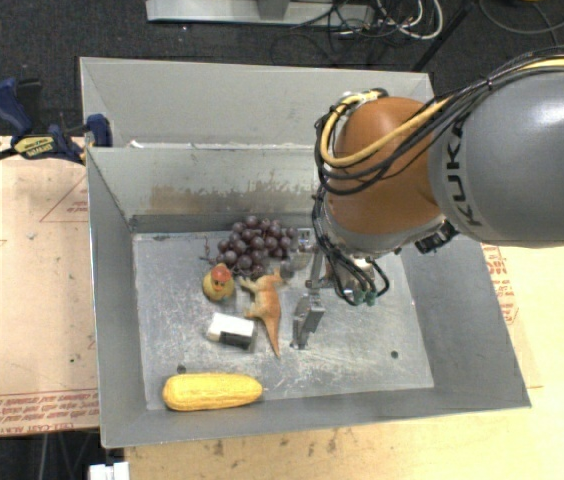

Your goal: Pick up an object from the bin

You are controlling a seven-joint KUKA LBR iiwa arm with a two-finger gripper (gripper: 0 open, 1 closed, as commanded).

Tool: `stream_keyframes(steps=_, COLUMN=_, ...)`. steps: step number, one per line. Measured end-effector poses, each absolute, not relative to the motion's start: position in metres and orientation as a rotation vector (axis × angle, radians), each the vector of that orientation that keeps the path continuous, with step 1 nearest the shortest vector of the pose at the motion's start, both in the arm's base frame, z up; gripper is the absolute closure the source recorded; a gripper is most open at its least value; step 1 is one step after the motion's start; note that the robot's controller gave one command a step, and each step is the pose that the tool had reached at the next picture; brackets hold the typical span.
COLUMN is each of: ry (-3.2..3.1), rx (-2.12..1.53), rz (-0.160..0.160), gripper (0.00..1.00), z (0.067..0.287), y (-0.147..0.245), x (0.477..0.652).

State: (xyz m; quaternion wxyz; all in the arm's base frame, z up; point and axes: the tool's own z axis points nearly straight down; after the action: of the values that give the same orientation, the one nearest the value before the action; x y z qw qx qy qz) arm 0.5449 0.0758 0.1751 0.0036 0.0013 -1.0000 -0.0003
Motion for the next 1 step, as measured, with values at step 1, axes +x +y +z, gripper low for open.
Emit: stream_keyframes(steps=1, ry=-3.142, rx=0.001, rz=-0.002, gripper=0.0, z=0.1795, y=0.0754, x=0.5467)
